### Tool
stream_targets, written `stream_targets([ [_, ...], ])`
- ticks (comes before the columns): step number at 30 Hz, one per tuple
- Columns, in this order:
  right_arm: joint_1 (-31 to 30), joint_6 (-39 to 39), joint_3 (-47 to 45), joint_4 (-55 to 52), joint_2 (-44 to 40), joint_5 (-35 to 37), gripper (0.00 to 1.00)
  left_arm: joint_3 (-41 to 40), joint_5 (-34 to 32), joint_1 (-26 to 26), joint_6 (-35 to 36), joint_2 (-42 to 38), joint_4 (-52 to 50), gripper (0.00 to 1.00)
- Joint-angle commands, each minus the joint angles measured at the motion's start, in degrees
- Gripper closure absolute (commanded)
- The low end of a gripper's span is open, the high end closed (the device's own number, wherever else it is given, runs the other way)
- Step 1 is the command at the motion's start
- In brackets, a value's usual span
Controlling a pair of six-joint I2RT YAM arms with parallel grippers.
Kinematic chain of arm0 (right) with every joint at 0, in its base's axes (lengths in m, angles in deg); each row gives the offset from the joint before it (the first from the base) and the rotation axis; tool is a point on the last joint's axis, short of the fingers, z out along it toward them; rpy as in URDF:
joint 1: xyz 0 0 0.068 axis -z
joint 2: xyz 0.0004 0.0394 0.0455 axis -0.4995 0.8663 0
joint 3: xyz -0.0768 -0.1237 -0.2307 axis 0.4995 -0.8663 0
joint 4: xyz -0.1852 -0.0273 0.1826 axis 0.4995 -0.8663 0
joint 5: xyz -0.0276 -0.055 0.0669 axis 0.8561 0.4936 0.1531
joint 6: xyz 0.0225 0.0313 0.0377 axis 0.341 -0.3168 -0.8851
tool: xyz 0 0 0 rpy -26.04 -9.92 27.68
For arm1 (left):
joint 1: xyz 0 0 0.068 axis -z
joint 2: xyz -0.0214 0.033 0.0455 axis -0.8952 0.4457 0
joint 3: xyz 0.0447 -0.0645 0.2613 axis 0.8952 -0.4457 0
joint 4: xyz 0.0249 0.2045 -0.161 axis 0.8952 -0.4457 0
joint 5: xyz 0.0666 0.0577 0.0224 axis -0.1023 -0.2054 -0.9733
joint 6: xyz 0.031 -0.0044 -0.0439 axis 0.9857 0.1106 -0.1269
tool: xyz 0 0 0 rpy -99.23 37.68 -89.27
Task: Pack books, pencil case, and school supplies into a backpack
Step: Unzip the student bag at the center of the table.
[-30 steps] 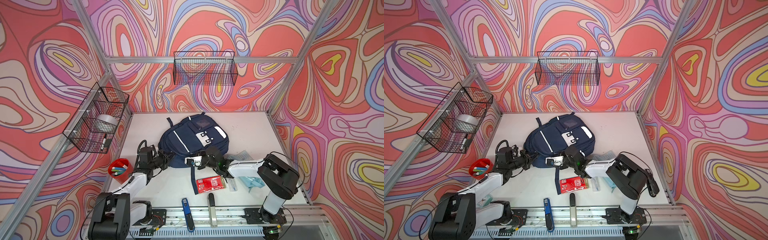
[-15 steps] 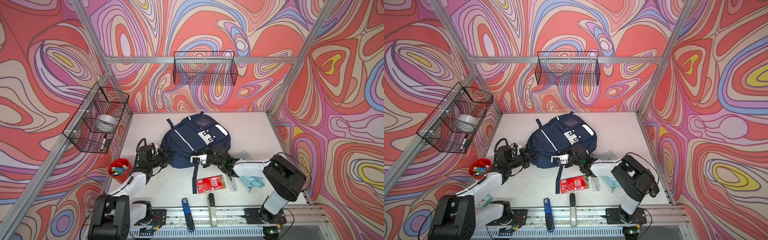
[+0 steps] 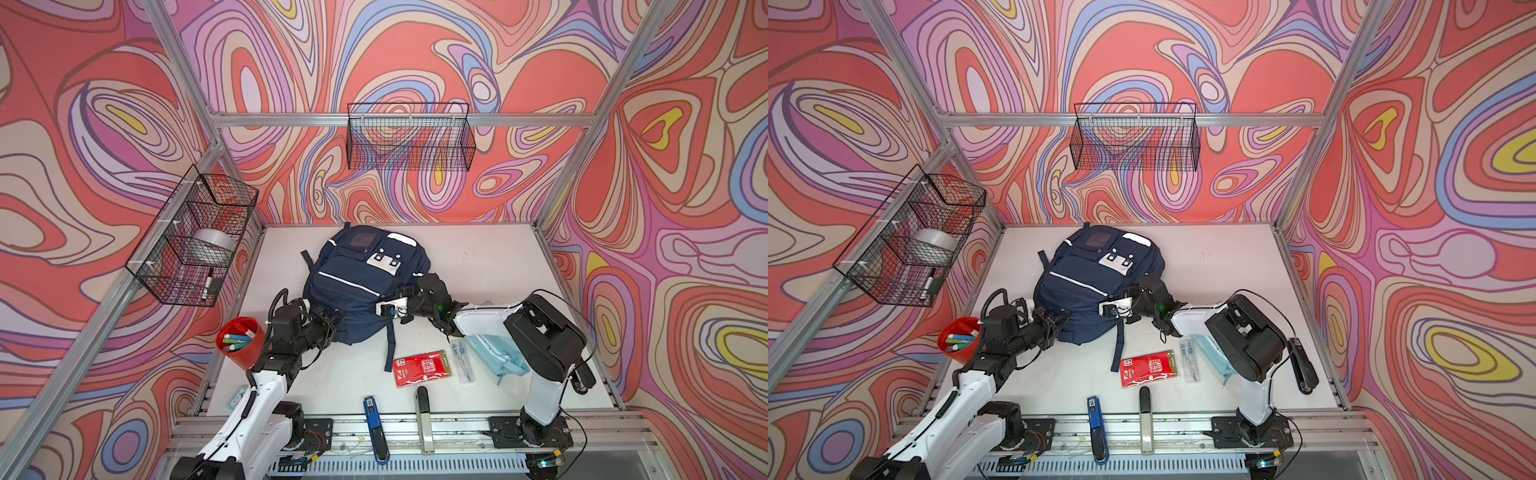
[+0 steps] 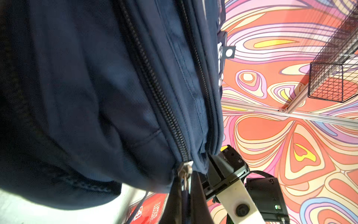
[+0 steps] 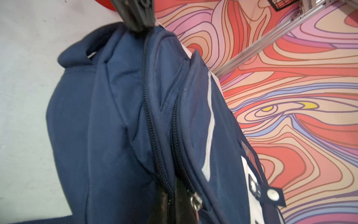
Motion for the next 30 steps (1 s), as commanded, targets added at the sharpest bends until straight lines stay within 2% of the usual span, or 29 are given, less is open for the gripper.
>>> stream_targets([
  [1,5.8,-3.35,1.55,-6.65,0.6,13.64,0.82,0.78,-5.51,1.52,-1.81,2.81,4.46,1.0],
  [3,5.11,-6.43,0.18,-6.68,-2.11,12.99,0.68,1.82,-4.63,2.87,-2.73,5.97,7.68,1.0],
  [4,3.97,-7.26,-0.85,-7.26,-3.97,13.29,0.64,2.15,-4.57,3.77,-3.64,7.33,9.39,1.0],
  [7,-1.65,-9.23,-3.29,-8.69,-9.27,16.18,0.57,3.82,-5.97,6.76,-3.45,9.74,11.14,1.0],
  [11,-8.36,-11.52,-2.6,-9.93,-9.67,18.32,0.5,4.85,-6.6,8.51,-4.48,12.22,13.63,1.0],
  [13,-10.06,-11.28,-1.54,-9.28,-7.38,18.69,0.49,4.98,-6.28,8.65,-5.12,12.51,14.78,1.0],
  [20,-10.54,-8.77,3.67,-7.95,0.09,18.03,0.5,6.33,-7.25,8.78,-3.73,8.0,9.17,1.0],
  [23,-10.86,-10.34,6.1,-7.95,1.4,16.47,0.52,6.25,-7.1,9.09,-3.86,7.61,8.7,1.0],
  [30,-11.48,-14.6,6.93,-3.43,3.72,18.72,0.54,4.07,-6.97,9.31,-5.78,7.98,11.62,1.0],
])
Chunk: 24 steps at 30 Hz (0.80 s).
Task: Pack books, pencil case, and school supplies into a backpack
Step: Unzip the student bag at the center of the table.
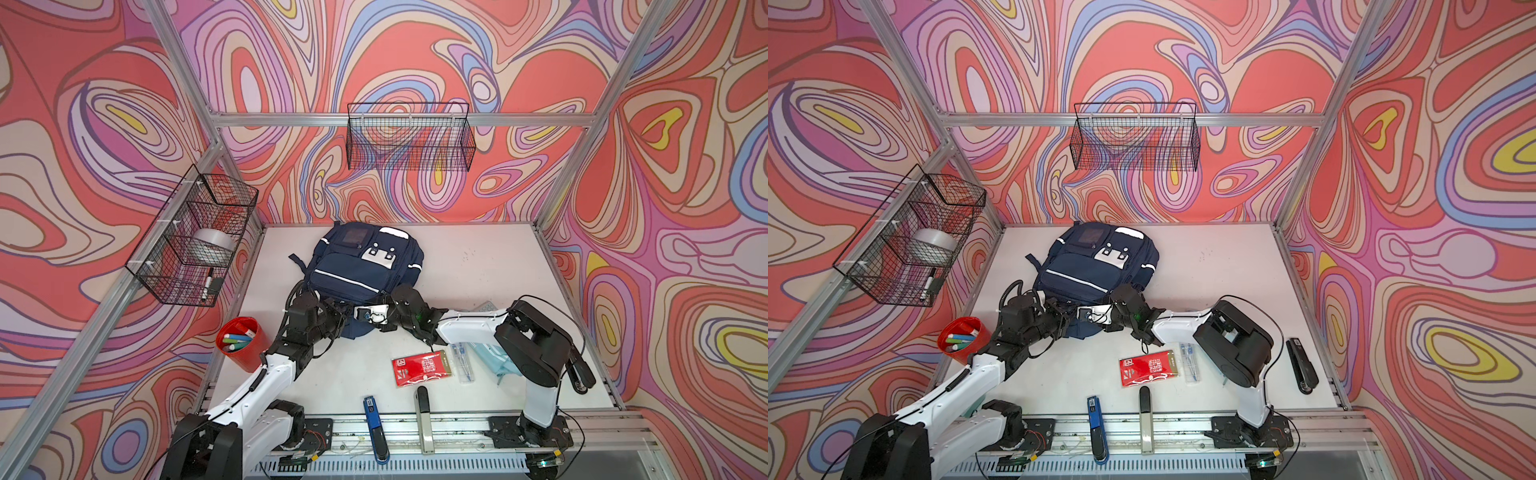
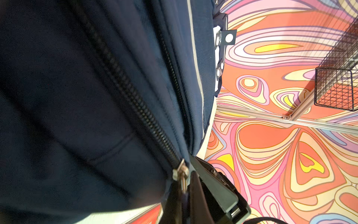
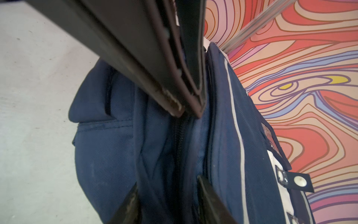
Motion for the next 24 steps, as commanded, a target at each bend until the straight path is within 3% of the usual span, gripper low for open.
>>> stream_targets([
  [1,-0.16,-3.45,1.62,2.51,1.62,0.58,0.54,0.26,2.02,0.84,-0.87,-1.06,3.95,1.0],
  [2,-0.33,-3.56,1.71,1.87,1.9,0.09,0.59,0.31,2.03,0.83,-0.91,-1.1,4.03,1.0],
  [5,-0.32,-3.04,1.01,1.1,2.02,2.87,0.93,0.64,0.96,0.72,-0.36,-2.25,2.43,1.0],
  [6,-0.33,-2.7,0.26,1.2,1.46,3.94,0.96,0.69,0.64,0.53,0.06,-2.71,1.67,1.0],
  [13,3.49,-1.18,-10.82,6.15,-6.09,5.22,1.0,-0.22,2.1,-4.95,1.52,-2.36,0.13,1.0],
  [17,6.51,2.53,-16.66,10.71,-9.57,2.81,1.0,0.06,2.6,-9.01,3.46,-1.64,-1.58,1.0],
  [24,15.04,2.25,-20.58,14.03,-11.45,-3.36,1.0,-0.26,2.38,-11.01,4.61,3.57,2.05,1.0],
])
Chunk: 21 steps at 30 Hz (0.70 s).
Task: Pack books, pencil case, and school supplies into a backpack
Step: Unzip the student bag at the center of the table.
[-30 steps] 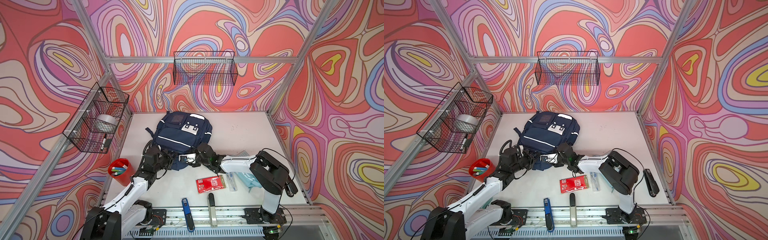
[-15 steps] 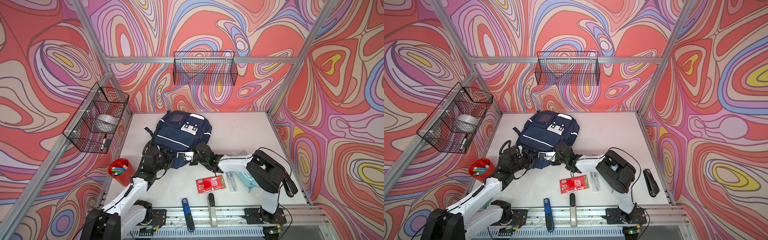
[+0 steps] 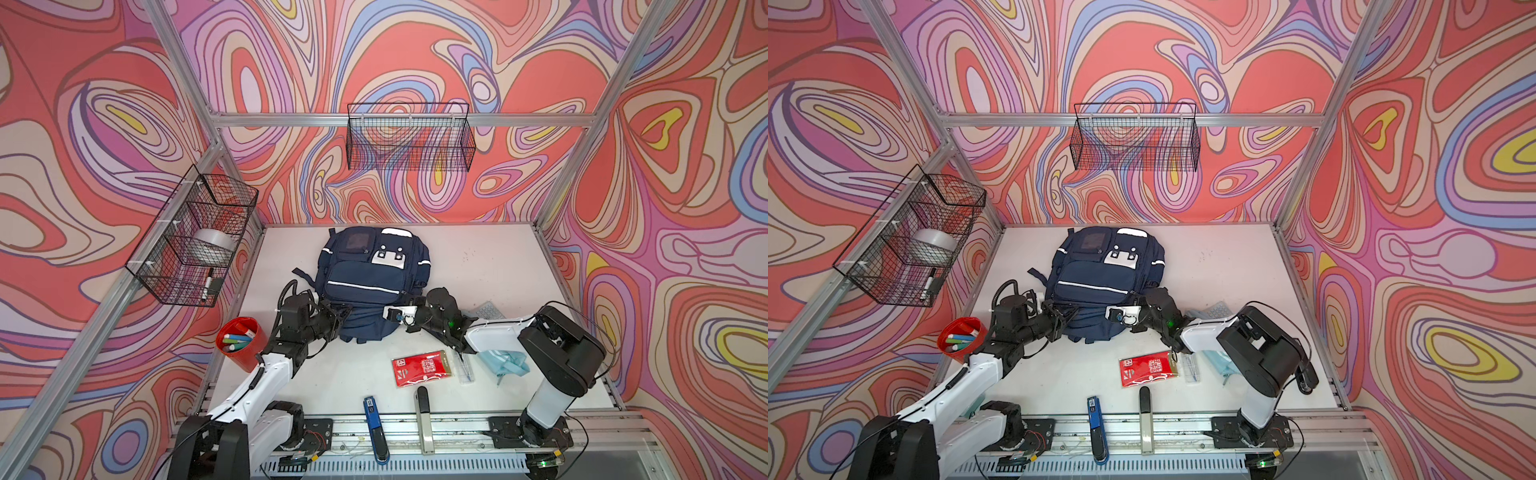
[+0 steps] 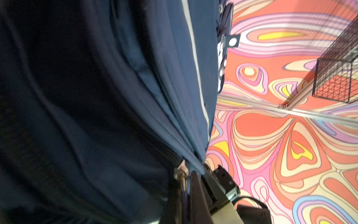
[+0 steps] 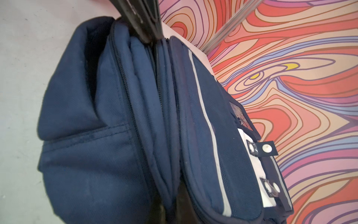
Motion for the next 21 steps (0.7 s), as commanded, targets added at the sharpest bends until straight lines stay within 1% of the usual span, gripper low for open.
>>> stream_targets([
  [1,6.56,0.1,-2.43,-0.35,-1.73,4.44,1.0,-0.15,-8.82,-4.83,1.99,2.64,3.58,1.0],
  [3,8.2,-0.03,-2.25,0.11,-1.31,4.23,1.0,-0.59,-8.71,-5.52,2.04,3.98,5.67,1.0],
  [6,9.9,-0.08,-1.36,0.48,0.16,4.88,1.0,-0.29,-8.8,-5.49,2.77,3.97,5.93,1.0],
  [9,10.73,0.63,-0.19,0.26,1.79,5.16,1.0,-0.1,-9.2,-4.56,3.26,0.91,2.9,1.0],
  [12,10.74,0.78,0.61,0.23,3.51,4.53,1.0,-1.03,-11.01,-0.98,2.84,-2.97,-0.62,1.0],
  [14,10.74,0.3,1.0,0.09,3.71,4.44,1.0,-2.62,-12.37,2.05,0.88,-5.36,-0.8,1.0],
  [17,11.26,0.46,2.38,-0.19,5.13,6.9,1.0,-4.14,-14.37,5.45,-2.05,-8.94,-1.45,1.0],
  [20,13.11,-0.19,5.53,-4.64,6.38,6.4,0.99,-3.06,-15.93,8.75,-2.48,-12.02,-4.88,1.0],
  [21,13.57,-0.14,6.11,-5.44,6.54,5.98,0.96,-2.59,-16.6,9.76,-2.64,-13.04,-5.85,1.0],
])
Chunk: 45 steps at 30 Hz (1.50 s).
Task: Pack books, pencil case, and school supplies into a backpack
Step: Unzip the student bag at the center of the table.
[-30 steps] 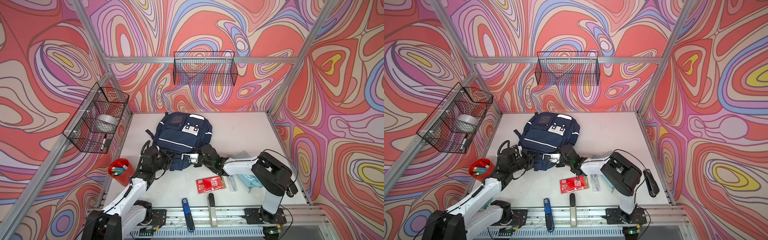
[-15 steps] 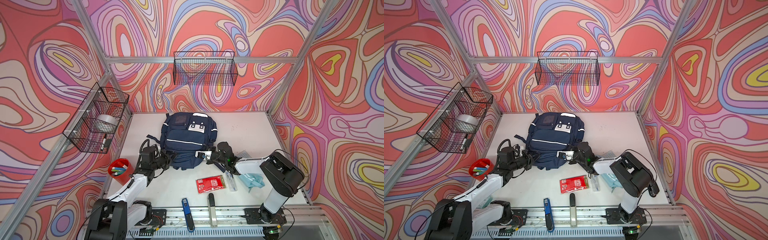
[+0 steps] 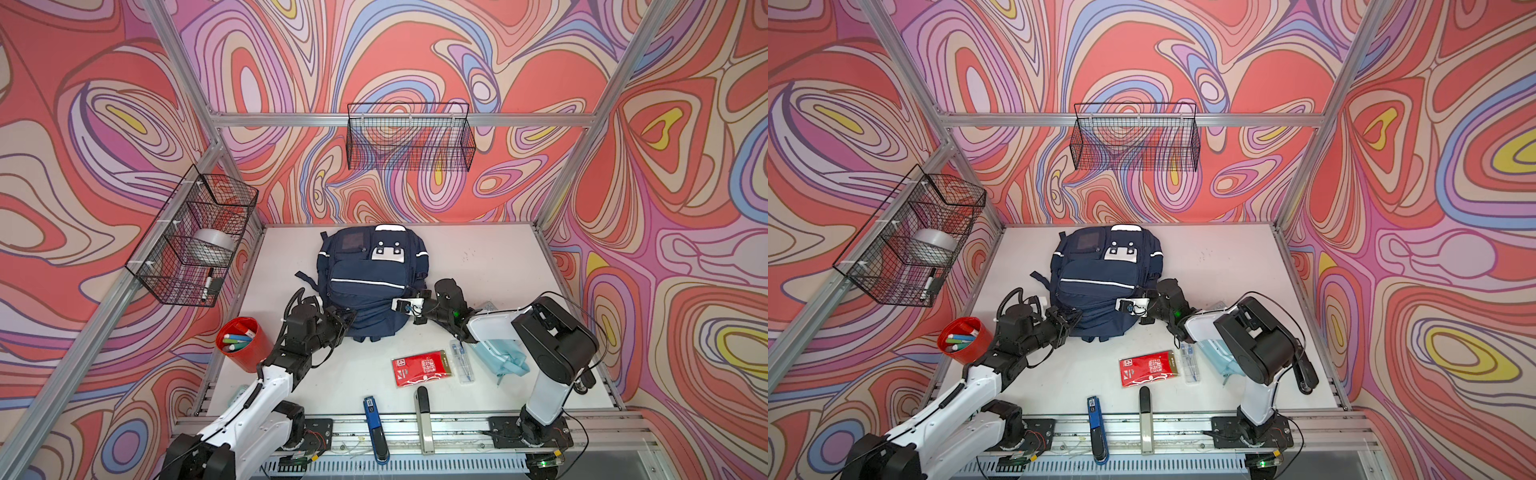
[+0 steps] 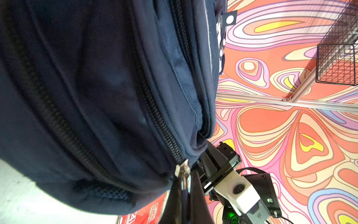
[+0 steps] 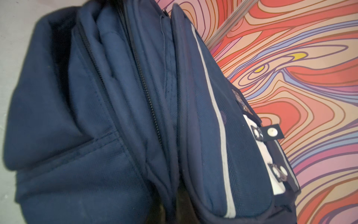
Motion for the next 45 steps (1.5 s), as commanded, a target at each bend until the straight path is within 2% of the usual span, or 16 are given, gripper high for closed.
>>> stream_targets([
  [1,7.46,-1.68,2.96,-5.14,1.96,14.27,0.91,1.13,-6.9,2.07,-1.54,-4.63,-4.64,1.0],
  [3,7.58,-2.02,3.6,-5.07,2.16,14.45,0.76,1.66,-8.05,3.88,-1.11,-4.98,-5.66,1.0],
  [6,7.21,-5.12,3.32,-5.69,-0.25,12.32,0.6,0.52,-7.92,4.08,-1.68,-2.89,-2.42,1.0],
  [9,5.04,-5.24,1.99,-8.89,-6.02,11.9,0.55,0.56,-6.09,4.2,-2.11,1.35,2.22,1.0],
  [13,-0.26,-3.75,4.28,-20.67,-11.76,10.46,0.5,1.34,-5.3,4.2,-2.22,5.09,5.83,1.0],
  [14,-1.56,-3.54,5.18,-22.77,-12.36,9.84,0.41,1.69,-5.09,4.21,-1.99,5.66,6.16,1.0],
  [16,-3.88,-3.33,6.68,-25.66,-12.6,7.93,0.02,2.31,-4.59,4.19,-1.8,6.58,6.77,1.0],
  [17,-4.43,-3.47,7.78,-26.91,-12.2,6.33,0.02,2.56,-4.56,4.22,-1.76,6.63,7.07,1.0],
  [22,-6.85,-3.08,15.55,-32.19,-5.75,2.27,0.06,3.02,-4.68,4.22,-1.38,6.11,6.27,1.0],
  [31,-11.76,-3.1,22.02,-33.44,3.02,-2.06,0.1,3.62,-4.81,4.22,-0.71,5.14,4.52,1.0],
  [33,-13.23,-2.65,23.26,-33.66,4.74,-1.15,0.2,3.79,-4.47,4.27,-0.86,5.39,4.84,1.0],
  [34,-13.64,-2.79,23.82,-33.75,5.4,-0.49,0.3,3.67,-4.42,4.27,-1.09,5.41,5.13,1.0],
  [38,-13.81,-2.28,24.18,-35.1,6.34,2.68,0.93,3.08,-6.35,4.23,-1.76,3.43,4.13,1.0],
  [39,-13.81,-1.73,23.17,-34.33,5.69,4.42,1.0,3.11,-6.79,3.94,-1.46,2.69,3.09,1.0],
  [43,-13.42,-0.01,18.3,-31.18,1.81,6.98,1.0,4.14,-8.18,2.19,1.44,0.71,-2.36,1.0],
  [45,-12.84,-0.05,15.4,-28.1,-0.99,6.93,1.0,3.14,-6.76,-1.2,1.62,1.06,-2.35,1.0],
])
